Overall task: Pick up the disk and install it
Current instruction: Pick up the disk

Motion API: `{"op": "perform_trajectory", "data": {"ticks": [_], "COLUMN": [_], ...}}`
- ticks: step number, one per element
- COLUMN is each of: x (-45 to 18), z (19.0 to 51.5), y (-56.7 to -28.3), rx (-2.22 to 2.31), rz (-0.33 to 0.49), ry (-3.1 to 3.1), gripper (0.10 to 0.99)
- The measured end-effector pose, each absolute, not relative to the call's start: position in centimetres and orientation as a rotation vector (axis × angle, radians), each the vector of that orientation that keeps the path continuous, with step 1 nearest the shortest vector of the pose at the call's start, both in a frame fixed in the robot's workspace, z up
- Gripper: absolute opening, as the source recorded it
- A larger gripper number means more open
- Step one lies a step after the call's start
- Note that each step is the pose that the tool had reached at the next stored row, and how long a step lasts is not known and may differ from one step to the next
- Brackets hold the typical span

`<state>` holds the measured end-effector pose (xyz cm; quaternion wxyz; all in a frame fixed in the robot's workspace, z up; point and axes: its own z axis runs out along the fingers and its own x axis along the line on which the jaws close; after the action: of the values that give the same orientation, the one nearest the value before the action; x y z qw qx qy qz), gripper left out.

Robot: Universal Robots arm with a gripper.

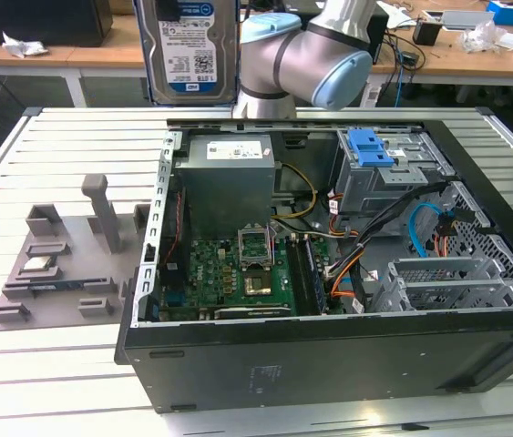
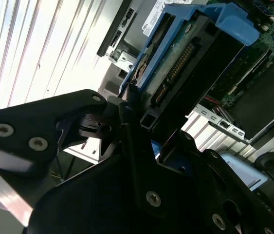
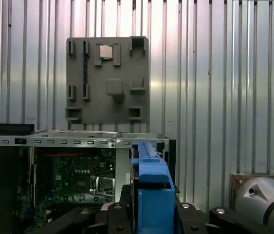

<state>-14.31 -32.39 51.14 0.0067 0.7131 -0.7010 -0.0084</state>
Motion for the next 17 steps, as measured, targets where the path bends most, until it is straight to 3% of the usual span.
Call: {"op": "perform_trajectory", "data": {"ticks": [17], "x": [-9.2], "z": [51.1], "y": [-32.3], "rx": [2.230], "rz": [-0.026], "ry": [-2.193], "gripper": [0.365]}}
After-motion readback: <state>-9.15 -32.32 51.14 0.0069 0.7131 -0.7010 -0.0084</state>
